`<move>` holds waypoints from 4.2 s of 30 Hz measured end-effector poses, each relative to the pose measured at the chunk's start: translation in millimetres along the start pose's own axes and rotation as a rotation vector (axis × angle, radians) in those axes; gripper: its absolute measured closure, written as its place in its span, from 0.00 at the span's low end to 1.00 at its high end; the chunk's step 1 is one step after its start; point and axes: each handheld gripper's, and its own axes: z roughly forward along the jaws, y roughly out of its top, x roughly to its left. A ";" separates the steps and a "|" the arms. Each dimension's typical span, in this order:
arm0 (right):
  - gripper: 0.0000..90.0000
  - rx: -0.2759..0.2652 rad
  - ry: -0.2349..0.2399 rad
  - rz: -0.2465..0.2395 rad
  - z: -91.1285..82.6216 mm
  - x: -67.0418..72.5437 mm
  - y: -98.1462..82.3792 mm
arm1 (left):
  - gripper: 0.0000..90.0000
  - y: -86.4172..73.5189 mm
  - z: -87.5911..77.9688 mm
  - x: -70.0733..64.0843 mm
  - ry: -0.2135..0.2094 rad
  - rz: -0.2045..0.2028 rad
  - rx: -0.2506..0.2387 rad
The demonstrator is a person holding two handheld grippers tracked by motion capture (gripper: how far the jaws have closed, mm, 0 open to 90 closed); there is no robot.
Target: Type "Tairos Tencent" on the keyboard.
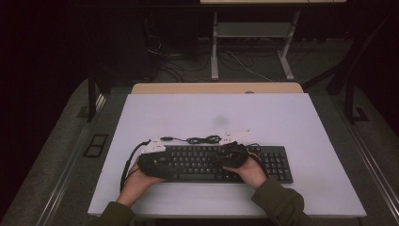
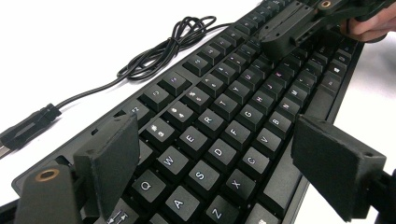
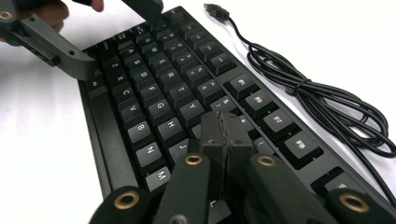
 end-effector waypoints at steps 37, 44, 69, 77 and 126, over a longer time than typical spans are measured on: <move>0.99 0.035 -0.019 0.019 3.0 -0.4 0.0 | 0.16 -0.7 0.6 -0.1 0.003 0.000 0.009; 0.92 0.012 -0.001 0.027 -2.5 -3.3 -0.4 | 0.16 -0.8 0.7 0.1 0.003 0.006 0.011; 0.29 -0.073 0.006 0.042 -13.1 -12.5 -3.7 | 0.17 0.1 4.5 -1.3 0.012 0.007 0.019; 0.25 -0.081 0.002 0.033 -14.0 -13.5 -4.4 | 0.19 1.9 6.8 -2.4 0.014 0.006 0.019; 0.23 -0.080 -0.008 0.038 -13.2 -14.0 -4.8 | 0.99 17.6 29.8 -1.3 -0.001 -0.022 0.066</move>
